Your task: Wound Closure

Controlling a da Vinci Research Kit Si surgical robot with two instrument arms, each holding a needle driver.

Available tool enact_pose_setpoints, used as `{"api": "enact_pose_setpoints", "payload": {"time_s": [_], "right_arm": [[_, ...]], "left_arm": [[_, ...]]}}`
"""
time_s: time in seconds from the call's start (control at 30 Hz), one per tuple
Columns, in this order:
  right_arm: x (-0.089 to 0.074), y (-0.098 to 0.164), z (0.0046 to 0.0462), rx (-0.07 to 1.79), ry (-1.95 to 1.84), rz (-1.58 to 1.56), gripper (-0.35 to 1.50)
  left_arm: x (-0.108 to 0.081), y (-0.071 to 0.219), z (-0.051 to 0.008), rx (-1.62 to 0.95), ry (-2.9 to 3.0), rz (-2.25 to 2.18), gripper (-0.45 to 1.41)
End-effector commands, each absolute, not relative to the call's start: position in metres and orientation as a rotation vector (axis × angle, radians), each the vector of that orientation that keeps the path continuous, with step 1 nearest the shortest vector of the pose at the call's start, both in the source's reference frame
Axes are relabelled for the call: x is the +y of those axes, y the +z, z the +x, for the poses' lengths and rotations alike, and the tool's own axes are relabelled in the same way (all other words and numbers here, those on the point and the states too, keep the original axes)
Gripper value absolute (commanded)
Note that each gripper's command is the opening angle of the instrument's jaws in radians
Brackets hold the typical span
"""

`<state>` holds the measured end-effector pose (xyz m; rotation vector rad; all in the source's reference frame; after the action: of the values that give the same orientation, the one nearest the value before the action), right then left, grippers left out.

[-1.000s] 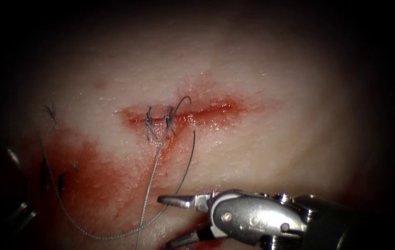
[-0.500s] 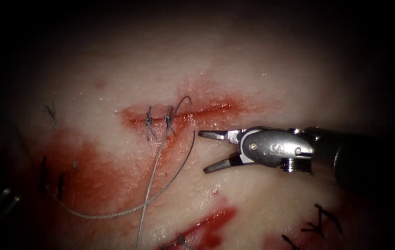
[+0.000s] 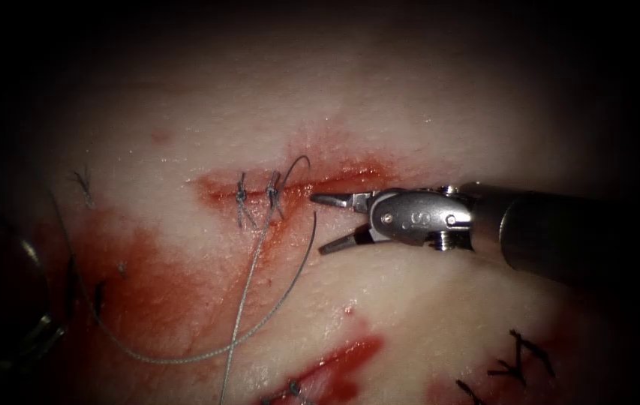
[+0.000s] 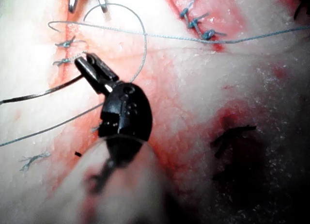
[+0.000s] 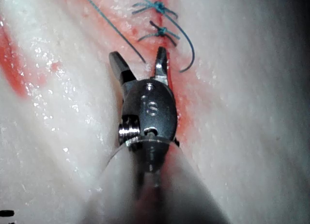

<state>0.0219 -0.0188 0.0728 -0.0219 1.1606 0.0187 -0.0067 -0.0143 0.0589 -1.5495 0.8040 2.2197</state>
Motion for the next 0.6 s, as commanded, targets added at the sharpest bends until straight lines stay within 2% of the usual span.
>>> {"api": "enact_pose_setpoints", "payload": {"time_s": [0.03, 0.07, 0.1, 0.6], "right_arm": [[-0.0187, 0.0735, 0.0231, 1.163, 0.011, -0.019, 0.17], [-0.0188, 0.0736, 0.0232, 1.162, 0.007, -0.017, -0.30], [-0.0189, 0.0736, 0.0233, 1.166, 0.001, -0.010, -0.35], [-0.0240, 0.0689, 0.0230, 1.146, -0.047, 0.100, -0.35]], "left_arm": [[-0.0139, 0.0596, -0.0072, 0.800, 2.222, -1.562, -0.45], [-0.0139, 0.0596, -0.0072, 0.799, 2.221, -1.570, -0.45], [-0.0139, 0.0597, -0.0072, 0.798, 2.221, -1.574, -0.45], [-0.0144, 0.0611, -0.0078, 0.799, 2.249, -1.593, -0.45]]}}
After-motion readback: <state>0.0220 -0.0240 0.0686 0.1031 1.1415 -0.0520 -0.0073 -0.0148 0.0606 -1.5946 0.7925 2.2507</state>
